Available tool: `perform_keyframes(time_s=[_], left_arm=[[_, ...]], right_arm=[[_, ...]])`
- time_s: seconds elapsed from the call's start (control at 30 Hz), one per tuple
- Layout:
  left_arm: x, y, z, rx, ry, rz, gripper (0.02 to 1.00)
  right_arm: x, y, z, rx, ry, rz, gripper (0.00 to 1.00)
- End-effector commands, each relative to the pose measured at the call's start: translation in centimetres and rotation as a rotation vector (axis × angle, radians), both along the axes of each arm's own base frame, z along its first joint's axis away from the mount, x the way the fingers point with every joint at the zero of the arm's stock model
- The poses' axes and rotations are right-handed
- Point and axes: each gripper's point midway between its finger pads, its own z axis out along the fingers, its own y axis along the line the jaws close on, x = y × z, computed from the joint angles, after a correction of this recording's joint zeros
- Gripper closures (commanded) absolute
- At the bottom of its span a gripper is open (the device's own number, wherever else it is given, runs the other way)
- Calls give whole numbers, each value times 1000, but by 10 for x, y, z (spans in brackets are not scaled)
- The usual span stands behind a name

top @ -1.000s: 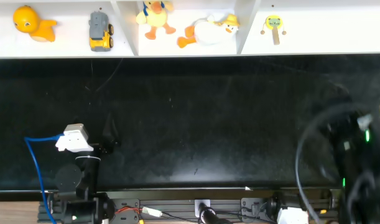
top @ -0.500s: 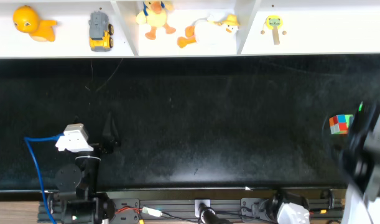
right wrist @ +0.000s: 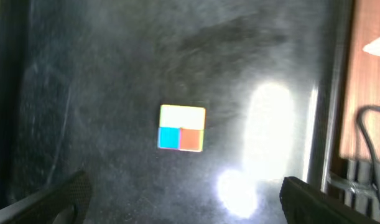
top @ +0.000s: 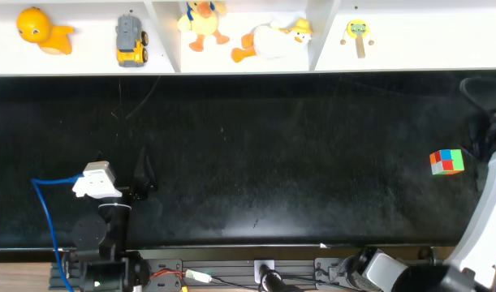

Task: Store Toys

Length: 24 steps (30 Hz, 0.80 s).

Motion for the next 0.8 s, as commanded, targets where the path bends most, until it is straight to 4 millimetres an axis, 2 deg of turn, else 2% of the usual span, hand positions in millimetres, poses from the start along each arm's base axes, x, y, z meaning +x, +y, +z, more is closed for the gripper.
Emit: perform_keyframes(time_s=[0.03, 0.17, 0.33, 0.8], left_arm=[[0, -3, 0, -21, -8, -10, 20], [0, -3, 0, -21, -8, -10, 20], [0, -3, 0, -21, -8, -10, 20], [0, -3, 0, -21, -8, -10, 23]], right_arm=[[7, 0, -26, 57, 57, 69, 3], [16, 2, -55, 104, 73, 100, 3], [15, 4, -87, 125, 72, 112, 3], [7, -12, -128, 104, 12, 68, 5]])
